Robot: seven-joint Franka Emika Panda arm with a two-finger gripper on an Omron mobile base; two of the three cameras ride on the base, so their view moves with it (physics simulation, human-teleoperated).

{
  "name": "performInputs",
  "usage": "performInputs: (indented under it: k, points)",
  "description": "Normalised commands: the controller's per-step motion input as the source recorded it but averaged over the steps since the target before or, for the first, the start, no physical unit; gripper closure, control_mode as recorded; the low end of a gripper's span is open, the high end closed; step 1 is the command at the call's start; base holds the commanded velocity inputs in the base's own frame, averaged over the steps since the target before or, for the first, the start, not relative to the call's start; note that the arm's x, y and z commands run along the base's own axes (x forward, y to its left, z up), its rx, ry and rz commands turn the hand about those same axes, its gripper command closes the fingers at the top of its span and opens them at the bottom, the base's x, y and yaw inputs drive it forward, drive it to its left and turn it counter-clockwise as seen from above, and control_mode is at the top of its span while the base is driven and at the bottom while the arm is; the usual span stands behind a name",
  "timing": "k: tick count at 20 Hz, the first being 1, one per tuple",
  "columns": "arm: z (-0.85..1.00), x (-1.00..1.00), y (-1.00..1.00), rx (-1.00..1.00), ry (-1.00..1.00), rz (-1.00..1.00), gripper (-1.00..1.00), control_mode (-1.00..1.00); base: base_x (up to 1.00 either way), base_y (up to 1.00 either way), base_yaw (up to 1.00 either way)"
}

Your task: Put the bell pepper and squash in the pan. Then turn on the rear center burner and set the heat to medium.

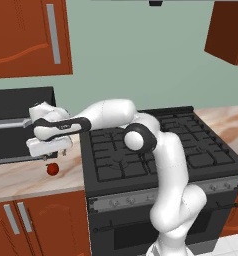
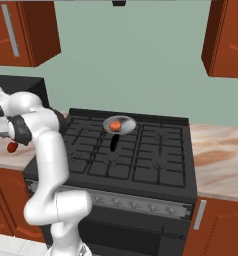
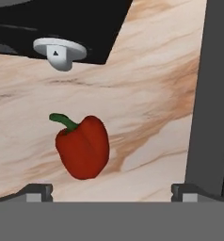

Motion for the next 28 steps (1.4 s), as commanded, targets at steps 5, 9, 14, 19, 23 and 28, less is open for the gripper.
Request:
performInputs:
  k: [5,9,14,19,23,28]
  points:
    - [-0.38,0.0,0.06,0.0,0.04,0.0,-1.0,-1.0,0.0,0.0,0.0]
    - [-0.45,0.24,0.01,0.0,0.03,0.0,-1.0,-1.0,0.0,0.0,0.0]
    - [-0.36,0.28,0.0,0.0,0.02,0.0,-1.0,-1.0,0.0,0.0,0.0]
    - [-0.29,0.23,0.0,0.0,0.03,0.0,-1.0,-1.0,0.0,0.0,0.0]
    - [-0.4,0.03,0.0,0.0,0.02,0.0,-1.0,-1.0,0.0,0.0,0.0]
    - [-0.19,-0.24,-0.02,0.0,0.01,-0.01,-1.0,-1.0,0.0,0.0,0.0]
